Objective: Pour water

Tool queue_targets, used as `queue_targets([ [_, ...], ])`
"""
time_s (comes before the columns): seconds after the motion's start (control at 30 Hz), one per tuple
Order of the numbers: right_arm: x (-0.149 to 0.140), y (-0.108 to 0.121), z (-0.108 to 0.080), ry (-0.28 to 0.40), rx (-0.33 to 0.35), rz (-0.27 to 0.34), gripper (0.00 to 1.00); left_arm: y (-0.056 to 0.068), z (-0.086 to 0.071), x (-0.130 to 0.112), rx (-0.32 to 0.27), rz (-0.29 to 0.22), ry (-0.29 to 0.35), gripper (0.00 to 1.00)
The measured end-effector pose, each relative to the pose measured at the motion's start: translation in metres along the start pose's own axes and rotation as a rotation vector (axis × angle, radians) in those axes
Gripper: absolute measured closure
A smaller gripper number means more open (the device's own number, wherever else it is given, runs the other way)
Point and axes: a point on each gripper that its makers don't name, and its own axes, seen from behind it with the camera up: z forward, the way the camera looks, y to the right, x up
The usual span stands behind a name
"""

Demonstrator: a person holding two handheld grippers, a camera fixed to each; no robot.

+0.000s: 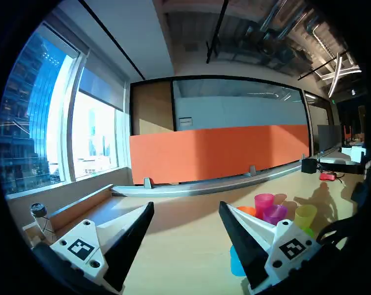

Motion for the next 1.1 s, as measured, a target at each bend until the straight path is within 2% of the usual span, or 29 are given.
queue_targets([
  [0.3,0.002,-0.006,-0.003,-0.007,0.001,0.002,0.01,-0.002,-0.001,-0.021,0.032,-0.003,0.003,0.02],
  [0.7,0.009,-0.017,-0.004,-0.007,0.006,-0.015,0.01,-0.001,0.002,-0.040,0.050,-0.060,0.005,0.02],
  [1.1,0.009,-0.015,-0.005,-0.010,0.007,-0.009,0.01,0.002,0.008,-0.052,0.048,-0.086,-0.005,0.02],
])
